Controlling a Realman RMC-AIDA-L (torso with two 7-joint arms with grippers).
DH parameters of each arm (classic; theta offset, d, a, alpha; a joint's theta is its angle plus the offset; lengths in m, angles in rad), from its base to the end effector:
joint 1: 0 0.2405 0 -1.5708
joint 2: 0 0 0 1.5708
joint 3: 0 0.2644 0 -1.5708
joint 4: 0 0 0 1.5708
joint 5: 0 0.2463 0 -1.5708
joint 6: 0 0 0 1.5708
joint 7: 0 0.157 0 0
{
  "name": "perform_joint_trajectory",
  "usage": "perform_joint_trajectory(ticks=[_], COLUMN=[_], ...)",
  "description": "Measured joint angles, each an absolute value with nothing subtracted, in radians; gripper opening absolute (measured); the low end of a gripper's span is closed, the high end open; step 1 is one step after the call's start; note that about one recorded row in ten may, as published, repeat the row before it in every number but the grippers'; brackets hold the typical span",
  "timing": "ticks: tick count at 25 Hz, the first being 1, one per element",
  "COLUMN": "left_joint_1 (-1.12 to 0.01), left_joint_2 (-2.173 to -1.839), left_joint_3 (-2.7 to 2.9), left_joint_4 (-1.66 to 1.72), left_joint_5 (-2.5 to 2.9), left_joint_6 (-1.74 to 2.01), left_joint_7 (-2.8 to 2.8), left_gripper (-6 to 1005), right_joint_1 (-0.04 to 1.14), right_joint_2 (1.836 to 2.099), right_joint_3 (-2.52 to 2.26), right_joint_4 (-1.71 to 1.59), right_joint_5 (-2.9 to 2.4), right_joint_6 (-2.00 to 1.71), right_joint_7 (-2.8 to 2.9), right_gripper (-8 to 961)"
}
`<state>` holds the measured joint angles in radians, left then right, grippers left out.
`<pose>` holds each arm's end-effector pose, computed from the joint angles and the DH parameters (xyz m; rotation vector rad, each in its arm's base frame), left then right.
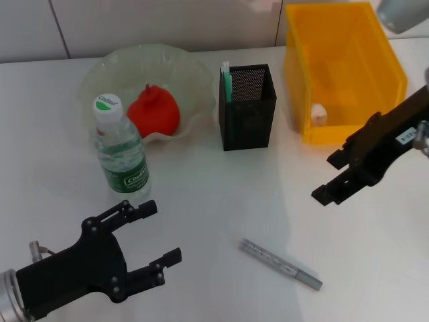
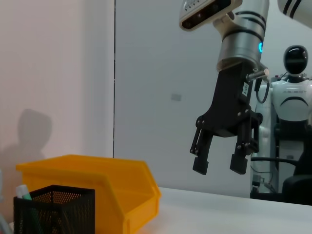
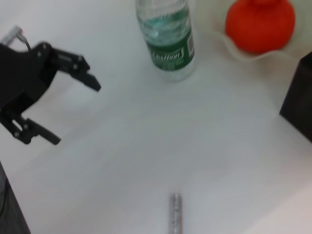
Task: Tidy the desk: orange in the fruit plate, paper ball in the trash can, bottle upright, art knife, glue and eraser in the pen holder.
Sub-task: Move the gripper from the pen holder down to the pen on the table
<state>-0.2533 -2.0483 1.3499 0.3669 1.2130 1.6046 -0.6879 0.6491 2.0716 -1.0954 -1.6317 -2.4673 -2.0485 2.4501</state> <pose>-0.3117 0.2528 -0.0759 -2.5973 -0.2358 -1.0404 0.1343 0.3533 0.0710 -2.8111 0.8398 -0.4123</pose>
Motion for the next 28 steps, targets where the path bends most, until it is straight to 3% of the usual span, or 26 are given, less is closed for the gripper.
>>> perform_joint_trajectory(ticks=[17, 28], left_joint_1=[-0.24, -0.251], left_joint_2=[-2.044, -2.049], left_joint_3=[1.338, 1.348], left_joint_4=[0.361, 0.351], left_joint_5=[1.215, 1.215], left_joint_6=[1.6, 1.566], left_joint_7=[-0.69, -0.692], left_gripper=[800, 801], right_joint_1=[0.782, 0.768], right_joint_2=[2.087, 2.091], right_joint_3=[-1.61, -1.774], right_joint_4=[-1.449, -1.391], right_joint_5=[-2.574, -2.543], right_joint_6=[-1.844, -1.722], right_joint_7=[2.748, 2.851], right_gripper=[712, 693])
